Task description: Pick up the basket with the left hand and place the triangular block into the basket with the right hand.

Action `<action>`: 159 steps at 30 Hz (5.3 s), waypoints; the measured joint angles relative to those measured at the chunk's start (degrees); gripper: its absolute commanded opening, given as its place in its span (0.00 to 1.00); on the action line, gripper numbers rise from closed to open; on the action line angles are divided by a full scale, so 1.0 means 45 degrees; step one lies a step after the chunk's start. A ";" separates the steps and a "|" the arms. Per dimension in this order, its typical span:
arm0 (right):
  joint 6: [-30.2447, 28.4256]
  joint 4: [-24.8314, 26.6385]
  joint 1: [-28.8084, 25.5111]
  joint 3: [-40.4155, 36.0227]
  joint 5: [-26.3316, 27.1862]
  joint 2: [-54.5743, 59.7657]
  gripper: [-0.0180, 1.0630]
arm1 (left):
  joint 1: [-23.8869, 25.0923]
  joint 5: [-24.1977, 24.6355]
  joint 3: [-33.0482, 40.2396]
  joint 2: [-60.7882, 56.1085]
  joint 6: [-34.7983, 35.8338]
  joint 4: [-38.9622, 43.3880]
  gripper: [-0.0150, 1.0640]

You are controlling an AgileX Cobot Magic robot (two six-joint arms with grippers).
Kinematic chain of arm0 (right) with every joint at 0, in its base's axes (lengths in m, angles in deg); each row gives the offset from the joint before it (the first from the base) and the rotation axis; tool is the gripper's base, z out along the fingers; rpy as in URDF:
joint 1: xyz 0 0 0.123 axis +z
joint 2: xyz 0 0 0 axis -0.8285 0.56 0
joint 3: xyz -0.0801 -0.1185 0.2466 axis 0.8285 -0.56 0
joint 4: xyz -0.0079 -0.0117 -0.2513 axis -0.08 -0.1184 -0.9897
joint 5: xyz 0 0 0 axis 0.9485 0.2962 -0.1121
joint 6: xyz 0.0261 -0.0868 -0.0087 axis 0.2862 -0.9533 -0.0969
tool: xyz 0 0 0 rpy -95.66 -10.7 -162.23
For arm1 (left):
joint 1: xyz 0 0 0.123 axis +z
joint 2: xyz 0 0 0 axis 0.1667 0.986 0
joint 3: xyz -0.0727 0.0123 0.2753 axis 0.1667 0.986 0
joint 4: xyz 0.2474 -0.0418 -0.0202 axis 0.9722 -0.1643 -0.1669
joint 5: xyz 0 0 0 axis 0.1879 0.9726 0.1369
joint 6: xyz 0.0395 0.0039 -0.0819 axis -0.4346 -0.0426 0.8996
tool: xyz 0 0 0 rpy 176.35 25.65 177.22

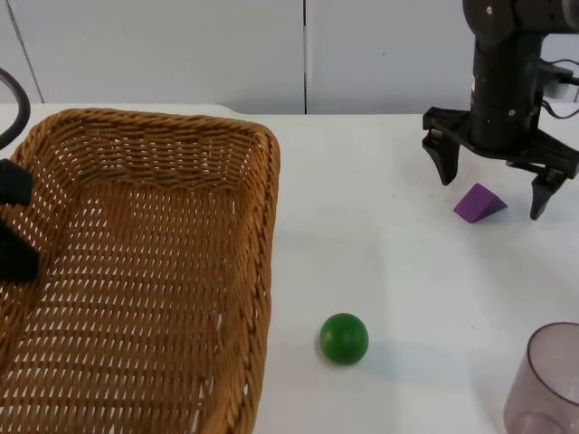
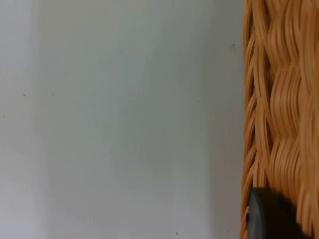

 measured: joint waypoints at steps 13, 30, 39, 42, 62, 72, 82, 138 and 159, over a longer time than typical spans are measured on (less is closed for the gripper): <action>0.0239 0.0360 0.0000 0.0077 0.0015 0.0409 0.93 | 0.0000 0.0000 0.0000 0.0000 -0.0023 0.0052 0.01; -0.0170 -0.0126 -0.0083 0.0077 -0.0008 -0.0596 0.02 | 0.0000 -0.0026 0.0000 0.0000 -0.0023 0.0075 0.01; -0.5057 0.0520 -0.0741 0.0077 -0.0026 -0.3139 0.02 | 0.0000 -0.0026 0.0000 0.0000 -0.0023 0.0075 0.01; -0.7633 0.1179 -0.1141 0.0077 -0.0056 -0.3902 0.02 | 0.0000 0.0117 0.0000 0.0000 -0.0023 -0.0299 0.01; -1.6589 0.1762 0.0612 0.0077 -0.0113 -0.7019 0.02 | 0.0000 0.0334 0.0000 0.0000 -0.0714 -0.0343 0.01; -1.7755 0.2498 0.4369 -0.0766 -0.0113 -0.7687 0.02 | 0.0000 0.0598 0.0000 0.0000 -0.0988 -0.0270 0.01; -1.7930 0.2697 0.6972 -0.4087 0.0687 -0.7759 0.02 | 0.0000 0.0750 0.0000 0.0000 -0.0988 -0.0245 0.01; -1.7017 0.3221 0.5351 -1.4001 0.8959 -2.2260 0.77 | -0.2118 0.0884 -0.3092 0.2116 -0.0033 -0.0973 0.01; -1.6969 0.2885 0.5351 -1.4102 0.8595 -2.1427 0.77 | -0.5734 0.0510 -1.5246 1.2624 0.1985 -0.0960 0.01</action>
